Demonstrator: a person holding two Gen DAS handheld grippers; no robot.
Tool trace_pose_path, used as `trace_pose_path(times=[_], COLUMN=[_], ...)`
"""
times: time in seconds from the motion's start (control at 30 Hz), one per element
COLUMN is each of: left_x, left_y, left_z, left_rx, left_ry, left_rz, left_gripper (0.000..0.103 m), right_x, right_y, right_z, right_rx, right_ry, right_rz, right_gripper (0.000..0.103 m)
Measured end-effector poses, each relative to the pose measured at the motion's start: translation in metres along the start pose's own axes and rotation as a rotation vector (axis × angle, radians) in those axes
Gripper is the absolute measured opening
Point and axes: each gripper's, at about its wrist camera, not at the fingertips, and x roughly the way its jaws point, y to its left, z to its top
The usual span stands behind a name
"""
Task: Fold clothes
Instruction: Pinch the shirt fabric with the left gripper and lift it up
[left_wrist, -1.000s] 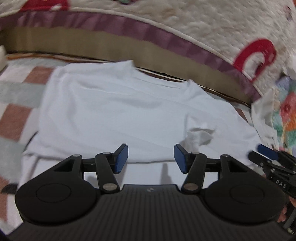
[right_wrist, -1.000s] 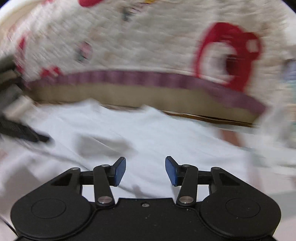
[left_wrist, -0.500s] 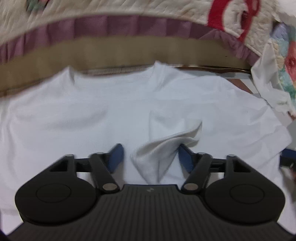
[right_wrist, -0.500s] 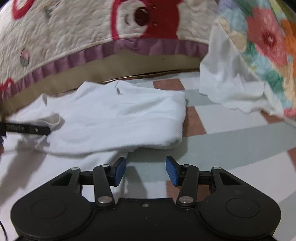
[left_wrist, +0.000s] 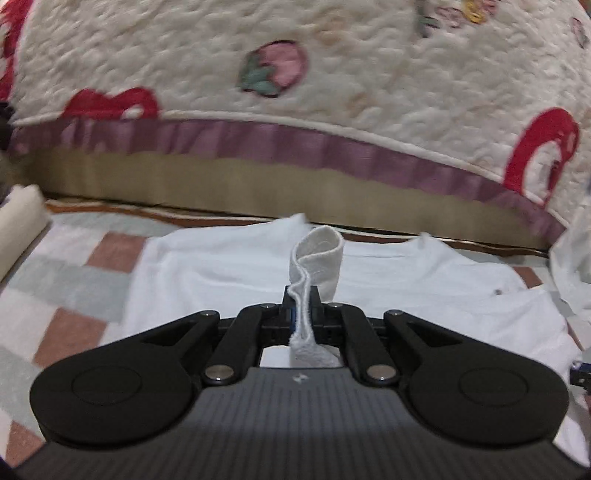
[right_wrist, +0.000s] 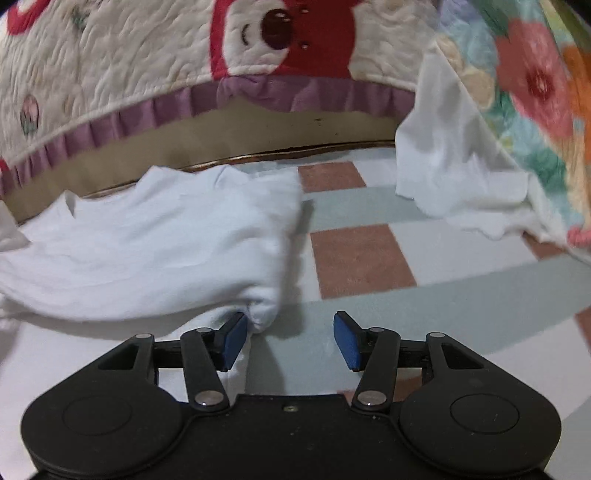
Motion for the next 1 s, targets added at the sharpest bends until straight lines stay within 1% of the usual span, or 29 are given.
trace_pose_path(times=[0.1,0.17,0.2,0.23,0.27,0.33,0.37,0.4,0.47,0.5,0.57,0.63,0.73,0.8,0.9,0.93,0.97,1.0], left_x=[-0.005,-0.007,-0.010,-0.014,-0.015,-0.018,-0.015,-0.009,0.004,0.009,0.013,0.011,0.013,0.016,0.020,0.021,0.020,0.020], left_y=[0.016,0.019,0.020,0.022,0.024,0.029,0.031,0.031,0.029,0.030,0.033,0.035,0.039,0.041,0.042,0.042,0.042,0.042], left_z=[-0.001,-0.003,-0.006,-0.007,-0.007,-0.006,-0.008,-0.011,-0.021,-0.027,-0.037,-0.040,-0.041,-0.041,-0.042,-0.042,-0.043,-0.044], left_rx=[-0.082,-0.086,-0.087,-0.091,-0.098,-0.114,-0.125,-0.119,-0.093,-0.094,-0.109,-0.098,-0.101,-0.109,-0.114,-0.116,-0.122,-0.128], left_ry=[0.001,0.005,-0.007,-0.029,-0.042,-0.066,-0.050,-0.026,0.042,0.081,0.126,0.115,0.119,0.127,0.137,0.140,0.139,0.139], left_rz=[-0.021,-0.029,-0.031,-0.033,-0.027,-0.016,-0.024,-0.015,0.002,-0.006,-0.016,-0.013,-0.024,-0.030,-0.033,-0.033,-0.038,-0.042], left_gripper=[0.004,0.004,0.004,0.004,0.004,0.004,0.004,0.004,0.004,0.004,0.004,0.004,0.004,0.004,0.005,0.005,0.005,0.005], right_x=[-0.001,0.003,0.005,0.005,0.004,0.003,0.001,0.000,-0.002,-0.003,-0.005,-0.008,-0.011,-0.030,-0.035,-0.029,-0.019,-0.005], right_y=[0.001,0.002,0.003,0.003,-0.003,-0.014,-0.014,-0.014,-0.013,-0.012,-0.011,-0.010,-0.009,-0.022,-0.032,-0.026,-0.017,-0.006], right_z=[0.002,0.003,0.003,0.003,0.003,0.002,0.002,0.002,0.003,0.003,0.003,0.003,0.004,0.014,0.043,0.056,0.066,0.073], right_rx=[0.063,0.076,0.067,0.049,0.076,0.133,0.120,0.105,0.076,0.062,0.033,0.004,-0.040,0.083,0.234,0.246,0.218,0.146], right_ry=[0.006,-0.002,-0.018,-0.042,-0.057,-0.086,-0.082,-0.077,-0.068,-0.063,-0.053,-0.043,-0.029,-0.076,-0.097,-0.080,-0.047,-0.024], right_rz=[0.078,0.099,0.101,0.107,0.091,0.056,0.051,0.046,0.035,0.030,0.020,0.010,-0.005,0.086,0.235,0.245,0.250,0.220], right_gripper=[0.059,0.058,0.053,0.020,0.007,0.006,0.006,0.006,0.006,0.006,0.006,0.007,0.025,0.026,0.033,0.035,0.039,0.041])
